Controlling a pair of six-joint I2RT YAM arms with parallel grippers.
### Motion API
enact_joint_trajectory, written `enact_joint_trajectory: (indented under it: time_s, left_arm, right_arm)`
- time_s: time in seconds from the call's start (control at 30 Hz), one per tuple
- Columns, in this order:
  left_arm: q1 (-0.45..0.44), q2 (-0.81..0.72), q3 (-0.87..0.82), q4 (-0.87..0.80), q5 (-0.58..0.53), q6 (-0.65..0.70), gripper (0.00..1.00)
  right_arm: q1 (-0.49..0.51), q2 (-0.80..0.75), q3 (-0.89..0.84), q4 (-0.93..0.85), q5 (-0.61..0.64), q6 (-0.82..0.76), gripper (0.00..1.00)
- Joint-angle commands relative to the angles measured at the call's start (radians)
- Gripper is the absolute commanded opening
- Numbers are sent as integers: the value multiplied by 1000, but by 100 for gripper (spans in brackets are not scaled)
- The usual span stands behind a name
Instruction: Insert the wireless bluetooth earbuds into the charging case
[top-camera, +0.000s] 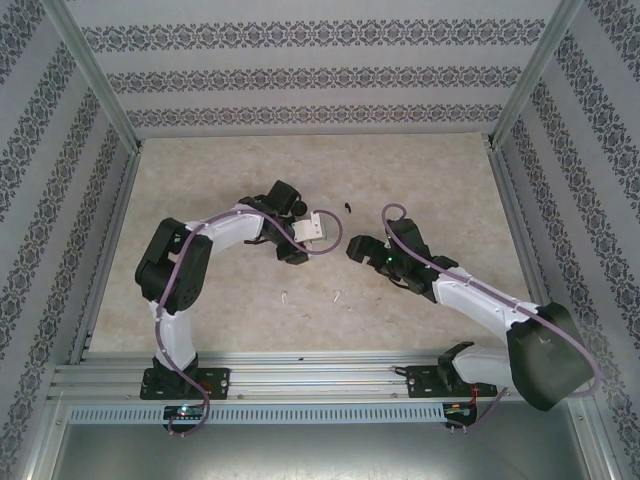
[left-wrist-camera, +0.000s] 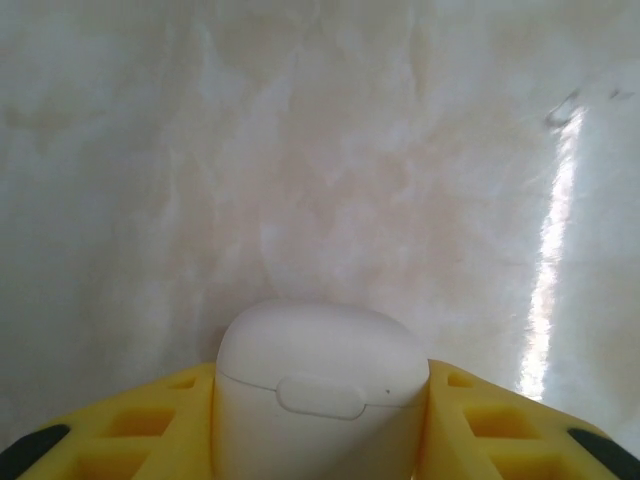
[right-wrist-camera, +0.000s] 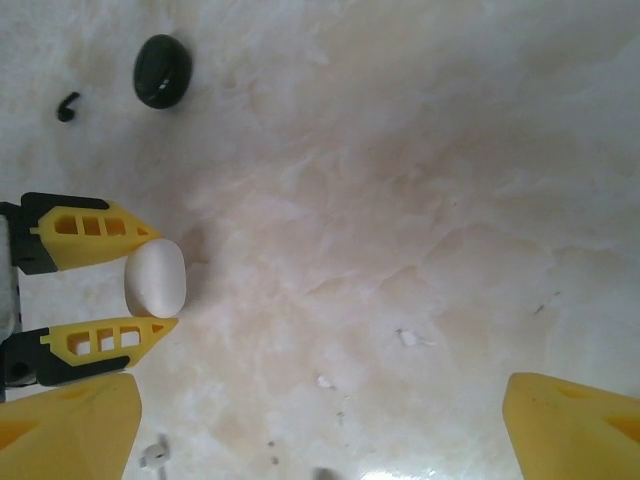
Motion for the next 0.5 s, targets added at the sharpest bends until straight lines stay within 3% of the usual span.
enact_joint_trajectory:
  time_s: [0.0,0.3,0.47]
  left_arm:
    - [-10,-120,-71,86,68,-89,40]
    - [-10,-370,-262,242,179,-265,40]
    - [-11,-464,-326,285,233,-343,41]
  right_arm:
    - [13,-61,-23,70,-67,76,91]
    - [117,-102,25,102,-185,76,80]
    - [164,-58,68,116,-222,64,64]
